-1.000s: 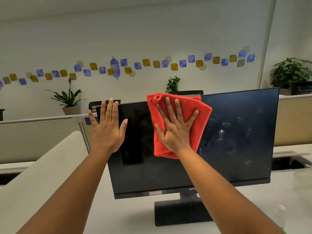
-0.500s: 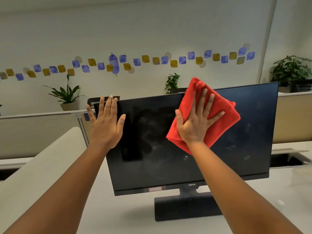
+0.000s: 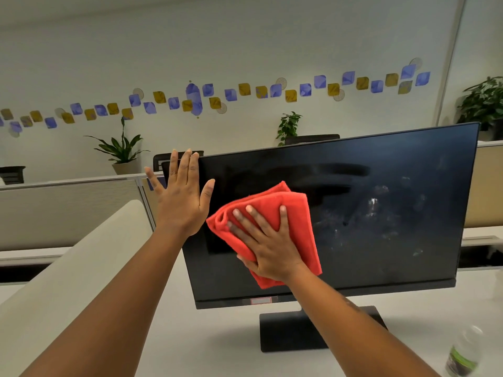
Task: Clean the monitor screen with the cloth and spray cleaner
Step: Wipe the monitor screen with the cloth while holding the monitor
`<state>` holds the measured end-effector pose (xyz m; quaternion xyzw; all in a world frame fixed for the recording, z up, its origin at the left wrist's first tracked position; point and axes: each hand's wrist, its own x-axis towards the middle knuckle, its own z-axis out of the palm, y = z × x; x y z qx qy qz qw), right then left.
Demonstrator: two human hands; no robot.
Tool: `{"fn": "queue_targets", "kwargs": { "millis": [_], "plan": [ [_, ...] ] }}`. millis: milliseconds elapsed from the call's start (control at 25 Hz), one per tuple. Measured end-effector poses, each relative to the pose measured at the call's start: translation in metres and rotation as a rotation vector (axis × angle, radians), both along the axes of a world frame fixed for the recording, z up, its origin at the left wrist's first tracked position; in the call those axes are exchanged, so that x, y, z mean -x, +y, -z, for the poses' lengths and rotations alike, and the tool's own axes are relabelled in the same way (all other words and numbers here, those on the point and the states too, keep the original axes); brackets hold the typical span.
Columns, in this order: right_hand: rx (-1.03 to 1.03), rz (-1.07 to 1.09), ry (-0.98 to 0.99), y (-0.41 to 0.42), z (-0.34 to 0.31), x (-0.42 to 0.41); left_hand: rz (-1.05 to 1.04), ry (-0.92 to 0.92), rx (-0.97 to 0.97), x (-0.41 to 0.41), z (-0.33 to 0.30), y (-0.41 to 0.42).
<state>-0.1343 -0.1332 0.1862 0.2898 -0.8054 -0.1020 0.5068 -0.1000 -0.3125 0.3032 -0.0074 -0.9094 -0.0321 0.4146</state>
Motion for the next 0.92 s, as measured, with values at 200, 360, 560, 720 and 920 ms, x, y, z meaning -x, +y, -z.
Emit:
{"fn": "queue_targets", "kwargs": {
  "millis": [200, 360, 560, 720, 920],
  "plan": [
    [-0.084, 0.035, -0.001, 0.031, 0.025, -0.002, -0.055, -0.011, 0.026, -0.001, 0.000, 0.004],
    [0.087, 0.074, 0.003, 0.051, 0.010, 0.000, -0.049, -0.010, 0.028, -0.001, -0.001, 0.005],
    [0.315, 0.089, 0.000, 0.030, -0.030, 0.006, -0.042, 0.004, -0.016, 0.004, 0.000, 0.008],
    [0.218, 0.044, 0.011, 0.002, -0.029, 0.006, -0.049, 0.021, -0.032, 0.007, 0.005, 0.006],
    [0.020, -0.017, 0.015, -0.004, 0.001, 0.002, -0.060, 0.020, -0.009, 0.006, 0.004, 0.008]
  ]
}}
